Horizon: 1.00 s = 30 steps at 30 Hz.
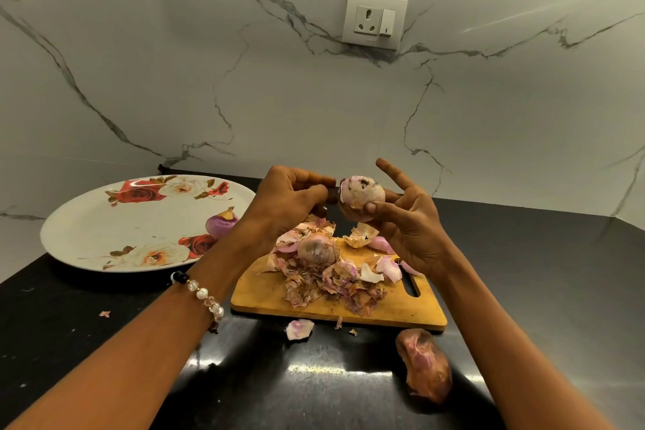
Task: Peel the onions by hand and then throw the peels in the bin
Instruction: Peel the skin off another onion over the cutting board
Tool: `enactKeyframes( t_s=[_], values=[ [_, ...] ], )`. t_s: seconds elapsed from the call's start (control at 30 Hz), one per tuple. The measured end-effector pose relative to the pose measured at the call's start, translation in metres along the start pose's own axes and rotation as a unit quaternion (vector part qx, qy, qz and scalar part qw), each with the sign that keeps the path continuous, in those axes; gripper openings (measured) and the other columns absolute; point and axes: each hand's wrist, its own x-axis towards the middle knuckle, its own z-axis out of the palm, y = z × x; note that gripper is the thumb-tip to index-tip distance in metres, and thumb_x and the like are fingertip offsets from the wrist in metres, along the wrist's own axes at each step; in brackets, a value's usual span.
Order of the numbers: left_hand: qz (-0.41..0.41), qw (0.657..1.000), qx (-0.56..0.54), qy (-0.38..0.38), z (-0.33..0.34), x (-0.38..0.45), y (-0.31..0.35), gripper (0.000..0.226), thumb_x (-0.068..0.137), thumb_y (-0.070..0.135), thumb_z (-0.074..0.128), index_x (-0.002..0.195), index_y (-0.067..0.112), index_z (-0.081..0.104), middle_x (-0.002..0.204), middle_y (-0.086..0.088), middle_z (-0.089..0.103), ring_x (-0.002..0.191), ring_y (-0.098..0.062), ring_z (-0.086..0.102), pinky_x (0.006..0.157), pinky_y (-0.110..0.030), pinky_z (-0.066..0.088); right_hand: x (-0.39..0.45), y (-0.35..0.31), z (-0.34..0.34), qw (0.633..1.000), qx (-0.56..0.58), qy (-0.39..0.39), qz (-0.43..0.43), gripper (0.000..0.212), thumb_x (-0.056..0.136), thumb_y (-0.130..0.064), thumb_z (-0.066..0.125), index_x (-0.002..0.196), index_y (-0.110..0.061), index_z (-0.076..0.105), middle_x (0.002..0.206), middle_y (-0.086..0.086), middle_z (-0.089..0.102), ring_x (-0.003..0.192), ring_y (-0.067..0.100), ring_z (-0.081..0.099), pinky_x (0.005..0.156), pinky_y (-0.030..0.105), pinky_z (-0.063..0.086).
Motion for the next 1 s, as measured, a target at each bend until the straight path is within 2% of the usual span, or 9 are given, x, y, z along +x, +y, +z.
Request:
enactKeyframes(
  t_s=[0.1, 0.27, 0.37, 0.43, 0.57, 0.67, 0.73, 0.87, 1.0],
  values=[
    [0.0, 1.0, -0.001, 0.026, 0.002, -0.002, 0.002, 0.016, 0.086, 0.021, 0.069, 0.094, 0.008, 0.071, 0.087, -0.006, 0.073, 0.067, -0.01, 0.069, 0.051, -0.013, 0.048, 0.0, -0.001, 0.002, 1.0, -0.022, 0.017, -0.015, 0.131, 0.043, -0.025, 0.098, 0.151, -0.015, 0.024, 0.11, 0.016, 0.071, 0.106, 0.036, 0.067, 0.087, 0.041, 0.057],
    [0.02, 0.997, 0.062, 0.047, 0.007, -0.005, 0.002, 0.016, 0.08, 0.023, 0.074, 0.088, 0.009, 0.071, 0.076, 0.0, 0.071, 0.06, -0.006, 0.067, 0.049, -0.013, 0.047, 0.0, -0.001, 0.007, 0.995, -0.082, 0.031, -0.039, 0.133, 0.045, -0.035, 0.097, 0.152, -0.019, 0.02, 0.117, 0.018, 0.068, 0.108, 0.034, 0.066, 0.094, 0.043, 0.054],
    [0.013, 0.996, 0.079, 0.043, 0.008, -0.004, 0.0, 0.016, 0.083, 0.022, 0.071, 0.092, 0.009, 0.071, 0.079, -0.002, 0.071, 0.06, -0.006, 0.065, 0.051, -0.014, 0.047, 0.0, 0.002, 0.007, 0.991, -0.123, 0.025, -0.053, 0.115, 0.062, -0.017, 0.085, 0.154, -0.018, 0.017, 0.117, 0.015, 0.068, 0.106, 0.032, 0.067, 0.095, 0.041, 0.054],
    [0.002, 0.997, 0.072, 0.025, 0.007, -0.004, -0.001, 0.015, 0.086, 0.021, 0.068, 0.094, 0.008, 0.07, 0.08, -0.003, 0.07, 0.059, -0.006, 0.063, 0.05, -0.013, 0.045, -0.001, 0.002, 0.007, 0.99, -0.125, 0.019, -0.058, 0.108, 0.065, -0.006, 0.077, 0.154, -0.017, 0.016, 0.119, 0.015, 0.066, 0.107, 0.032, 0.067, 0.096, 0.042, 0.053],
    [-0.021, 0.998, 0.046, -0.034, 0.006, -0.003, 0.0, 0.013, 0.093, 0.019, 0.059, 0.092, 0.01, 0.067, 0.081, -0.003, 0.067, 0.063, -0.007, 0.059, 0.052, -0.013, 0.046, -0.001, 0.001, 0.005, 0.994, -0.101, 0.01, -0.05, 0.107, 0.067, -0.002, 0.077, 0.154, -0.016, 0.016, 0.12, 0.018, 0.065, 0.107, 0.034, 0.067, 0.096, 0.043, 0.052],
    [-0.031, 0.997, 0.029, -0.059, 0.006, -0.002, 0.002, 0.014, 0.096, 0.019, 0.054, 0.088, 0.012, 0.064, 0.081, -0.004, 0.064, 0.068, -0.009, 0.057, 0.053, -0.013, 0.047, 0.0, 0.001, 0.005, 0.997, -0.067, 0.007, -0.036, 0.12, 0.055, -0.019, 0.094, 0.151, -0.017, 0.021, 0.118, 0.018, 0.068, 0.107, 0.035, 0.066, 0.093, 0.042, 0.054],
    [-0.03, 0.997, 0.023, -0.064, 0.006, -0.002, 0.002, 0.017, 0.097, 0.019, 0.051, 0.086, 0.012, 0.063, 0.078, -0.003, 0.061, 0.067, -0.01, 0.055, 0.052, -0.012, 0.046, -0.001, 0.001, 0.006, 0.999, -0.03, 0.003, -0.021, 0.13, 0.046, -0.025, 0.097, 0.152, -0.018, 0.021, 0.116, 0.018, 0.069, 0.107, 0.036, 0.066, 0.088, 0.04, 0.057],
    [-0.023, 0.999, 0.019, -0.044, 0.003, 0.001, 0.001, 0.018, 0.097, 0.017, 0.051, 0.087, 0.009, 0.062, 0.079, -0.006, 0.06, 0.072, -0.013, 0.056, 0.06, -0.02, 0.049, -0.001, 0.0, 0.005, 1.0, 0.022, 0.002, -0.014, 0.131, 0.043, -0.02, 0.097, 0.151, -0.015, 0.024, 0.11, 0.019, 0.071, 0.105, 0.036, 0.067, 0.084, 0.038, 0.058],
    [-0.017, 0.999, 0.044, 0.025, -0.005, 0.005, -0.001, 0.016, 0.096, 0.017, 0.053, 0.086, 0.008, 0.062, 0.08, -0.007, 0.06, 0.071, -0.012, 0.055, 0.053, -0.014, 0.047, 0.0, -0.003, 0.001, 0.998, 0.069, -0.007, -0.011, 0.128, 0.042, -0.016, 0.098, 0.15, -0.014, 0.029, 0.12, 0.025, 0.064, 0.111, 0.04, 0.063, 0.094, 0.05, 0.052]
  ],
)
